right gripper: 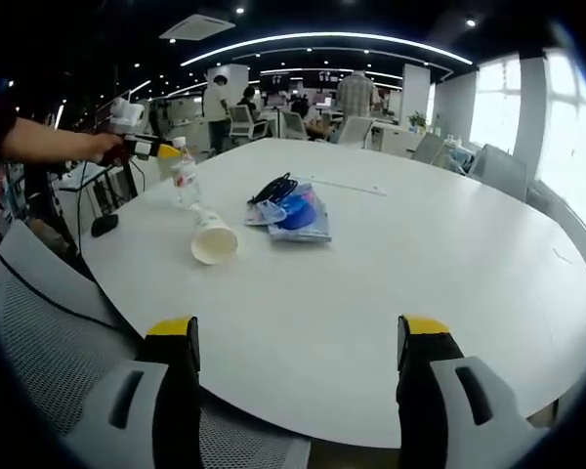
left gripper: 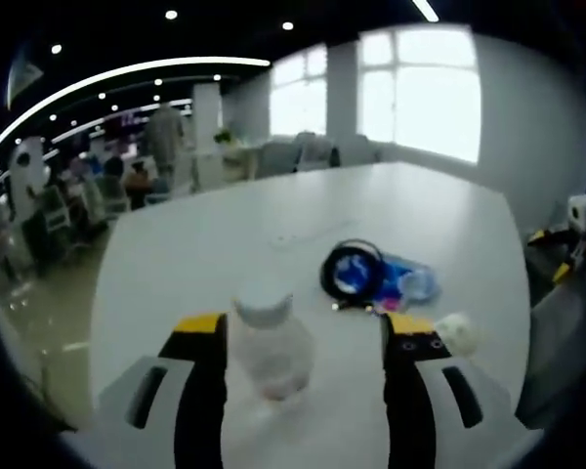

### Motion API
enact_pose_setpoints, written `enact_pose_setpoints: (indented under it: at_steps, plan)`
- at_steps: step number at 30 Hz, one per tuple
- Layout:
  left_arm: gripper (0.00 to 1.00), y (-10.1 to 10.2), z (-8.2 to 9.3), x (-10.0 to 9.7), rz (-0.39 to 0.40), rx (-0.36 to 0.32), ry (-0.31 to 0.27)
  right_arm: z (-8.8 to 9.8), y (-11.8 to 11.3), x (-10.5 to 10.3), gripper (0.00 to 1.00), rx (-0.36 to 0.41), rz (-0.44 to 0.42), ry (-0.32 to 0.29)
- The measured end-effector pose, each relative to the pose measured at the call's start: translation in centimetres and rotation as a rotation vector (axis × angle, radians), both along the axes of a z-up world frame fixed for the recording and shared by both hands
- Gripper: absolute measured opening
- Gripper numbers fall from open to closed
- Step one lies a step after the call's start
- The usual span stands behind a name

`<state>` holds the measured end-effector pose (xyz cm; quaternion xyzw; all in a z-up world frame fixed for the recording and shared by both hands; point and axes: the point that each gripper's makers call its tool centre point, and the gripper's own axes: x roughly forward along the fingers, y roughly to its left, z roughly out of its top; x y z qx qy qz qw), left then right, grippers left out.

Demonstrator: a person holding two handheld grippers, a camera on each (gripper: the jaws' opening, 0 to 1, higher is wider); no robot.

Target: Arrange the tabletop items into an orderly group along one side of the table until the central work area is clear of visible clutter.

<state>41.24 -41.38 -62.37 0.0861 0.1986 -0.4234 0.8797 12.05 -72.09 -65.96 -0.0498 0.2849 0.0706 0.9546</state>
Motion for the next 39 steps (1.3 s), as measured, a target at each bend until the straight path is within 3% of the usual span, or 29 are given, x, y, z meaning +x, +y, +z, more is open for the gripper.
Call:
enact_pose_setpoints:
  at_steps: [6, 15, 20, 26, 29, 39]
  plan:
    - [0.81, 0.6, -1.3, -1.9, 0.014, 0.018, 0.027, 0.0, 0.1, 0.0, 0.82, 0.002, 0.004, -0.003]
    - [1.0, 0.6, -2.4, -5.2, 0.003, 0.032, 0.016, 0.2, 0.1, 0.0, 0.82, 0.006, 0.003, -0.009]
    - [1.0, -0.3, -3.0, -7.0, -0.021, 0.054, 0.023, 0.2, 0.1, -0.1, 0.82, 0.006, -0.001, -0.011]
    - [1.0, -2.3, -3.3, -8.7, -0.025, 0.003, 0.068, 0.3, 0.0, -0.1, 0.82, 0.005, -0.005, -0.01]
    - [1.0, -3.3, -4.2, -9.5, -0.041, 0.017, 0.092, 0.3, 0.0, -0.1, 0.82, 0.004, -0.004, -0.011]
    - [1.0, -6.5, -5.6, -11.2, -0.087, 0.022, 0.098, 0.4, 0.0, -0.1, 0.82, 0.003, -0.008, -0.014]
